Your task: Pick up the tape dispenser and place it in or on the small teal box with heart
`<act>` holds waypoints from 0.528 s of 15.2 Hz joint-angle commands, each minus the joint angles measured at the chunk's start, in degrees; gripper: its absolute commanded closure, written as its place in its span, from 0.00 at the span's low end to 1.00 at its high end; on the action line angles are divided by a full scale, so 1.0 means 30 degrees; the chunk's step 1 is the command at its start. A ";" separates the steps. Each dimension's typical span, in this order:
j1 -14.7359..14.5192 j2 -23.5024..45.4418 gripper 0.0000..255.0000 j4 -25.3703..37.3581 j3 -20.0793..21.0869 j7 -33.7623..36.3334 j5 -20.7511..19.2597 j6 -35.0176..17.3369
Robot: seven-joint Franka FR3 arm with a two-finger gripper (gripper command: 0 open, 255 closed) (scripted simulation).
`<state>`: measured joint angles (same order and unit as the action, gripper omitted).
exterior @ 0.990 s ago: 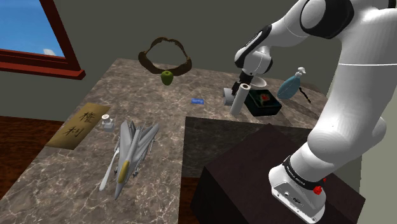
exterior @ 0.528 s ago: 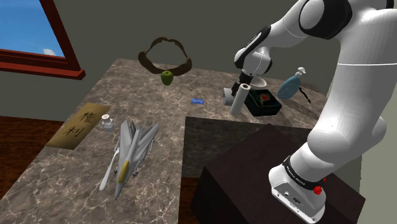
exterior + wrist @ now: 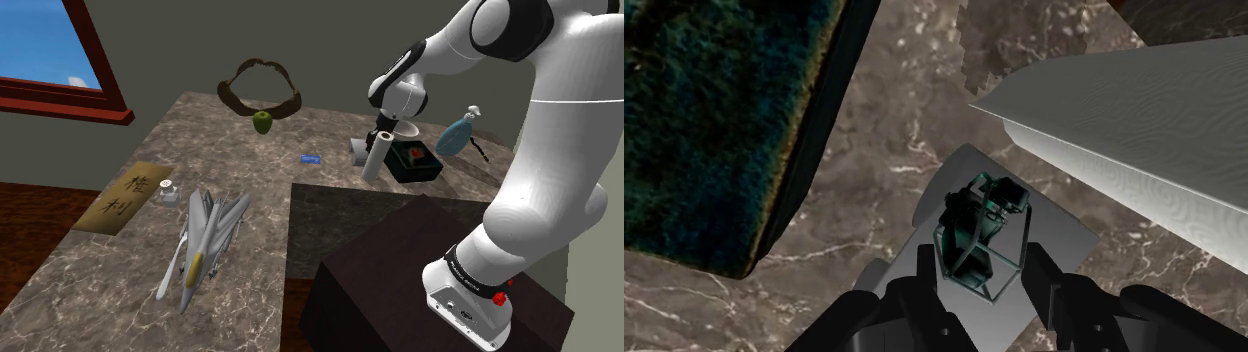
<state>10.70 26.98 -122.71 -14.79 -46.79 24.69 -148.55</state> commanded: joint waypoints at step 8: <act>-0.0428 -0.1308 1.00 -0.0175 -0.0587 0.0701 -0.0857 0.1052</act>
<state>9.63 23.73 -123.18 -16.26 -45.07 22.57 -145.95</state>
